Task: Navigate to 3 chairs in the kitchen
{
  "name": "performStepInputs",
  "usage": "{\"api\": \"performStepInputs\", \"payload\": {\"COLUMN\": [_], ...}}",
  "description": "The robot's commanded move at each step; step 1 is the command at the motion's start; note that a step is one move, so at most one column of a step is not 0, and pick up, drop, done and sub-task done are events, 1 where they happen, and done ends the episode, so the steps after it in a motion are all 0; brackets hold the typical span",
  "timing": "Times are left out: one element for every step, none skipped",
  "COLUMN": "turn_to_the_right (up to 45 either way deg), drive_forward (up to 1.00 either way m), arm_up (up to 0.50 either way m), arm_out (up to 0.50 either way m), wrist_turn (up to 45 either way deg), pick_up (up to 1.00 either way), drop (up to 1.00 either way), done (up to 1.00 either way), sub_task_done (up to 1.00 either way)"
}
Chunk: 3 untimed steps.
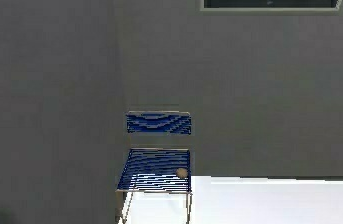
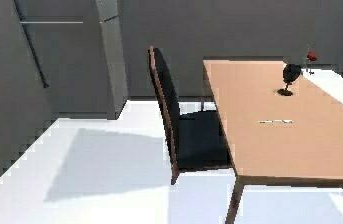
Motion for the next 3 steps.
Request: {"api": "performStepInputs", "payload": {"turn_to_the_right": [0.0,0.0,45.0], "drive_forward": [0.25,0.0,0.0], "arm_up": [0.0,0.0,0.0], "arm_out": [0.0,0.0,0.0], "wrist_turn": [0.0,0.0,0.0], "pick_up": [0.0,0.0,0.0], "drop": [0.0,0.0,0.0], "done": [0.0,0.0,0.0], "sub_task_done": [0.0,1.0,0.0]}}
